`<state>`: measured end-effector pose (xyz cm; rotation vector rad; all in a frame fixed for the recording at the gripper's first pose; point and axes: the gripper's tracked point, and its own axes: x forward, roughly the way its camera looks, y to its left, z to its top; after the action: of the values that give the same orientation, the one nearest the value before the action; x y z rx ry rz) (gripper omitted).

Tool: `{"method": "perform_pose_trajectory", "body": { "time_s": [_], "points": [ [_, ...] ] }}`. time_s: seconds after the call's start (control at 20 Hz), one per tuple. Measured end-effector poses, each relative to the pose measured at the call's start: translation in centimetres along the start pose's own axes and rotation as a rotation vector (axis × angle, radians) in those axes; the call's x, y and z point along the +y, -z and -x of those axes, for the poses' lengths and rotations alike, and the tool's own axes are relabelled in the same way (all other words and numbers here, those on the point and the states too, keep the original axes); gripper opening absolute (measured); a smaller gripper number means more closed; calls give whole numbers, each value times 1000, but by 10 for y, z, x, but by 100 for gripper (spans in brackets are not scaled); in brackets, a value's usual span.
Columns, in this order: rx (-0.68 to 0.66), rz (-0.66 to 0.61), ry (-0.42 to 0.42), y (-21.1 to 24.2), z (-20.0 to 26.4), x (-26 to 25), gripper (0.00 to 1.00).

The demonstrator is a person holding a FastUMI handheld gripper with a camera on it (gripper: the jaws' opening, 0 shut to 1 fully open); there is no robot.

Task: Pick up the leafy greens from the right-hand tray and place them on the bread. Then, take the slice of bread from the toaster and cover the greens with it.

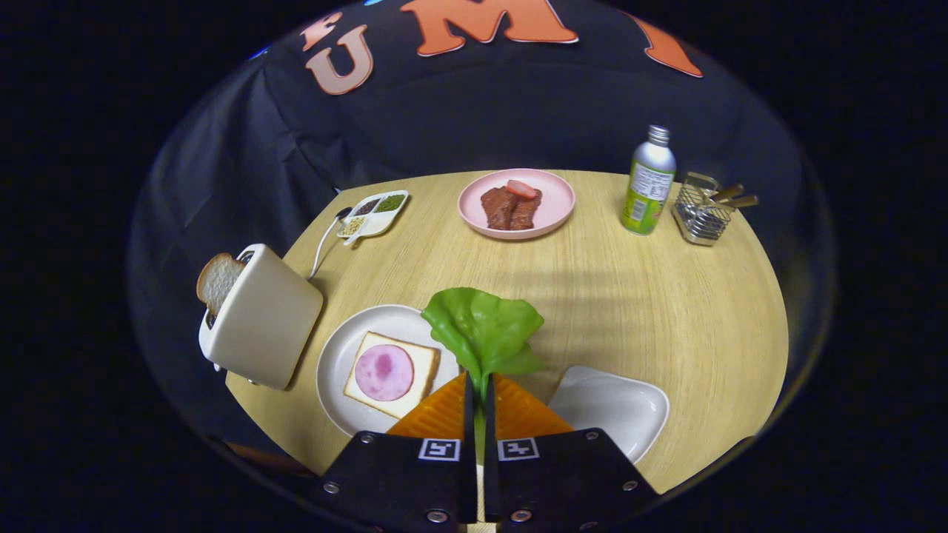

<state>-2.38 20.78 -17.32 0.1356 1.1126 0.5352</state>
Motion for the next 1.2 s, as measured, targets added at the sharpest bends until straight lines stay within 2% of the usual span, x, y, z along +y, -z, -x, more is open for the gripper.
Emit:
{"method": "perform_pose_trajectory", "body": {
  "time_s": [0.35, 0.8, 0.95, 1.1, 1.2],
  "points": [
    [23, 49, -75, -7, -16, 43, 4],
    [107, 137, -156, 7, -39, 98, 4],
    [136, 171, -142, 9, -49, 104, 4],
    [185, 154, -158, 19, -54, 112, 4],
    [197, 172, -127, 23, -64, 107, 4]
  ]
}}
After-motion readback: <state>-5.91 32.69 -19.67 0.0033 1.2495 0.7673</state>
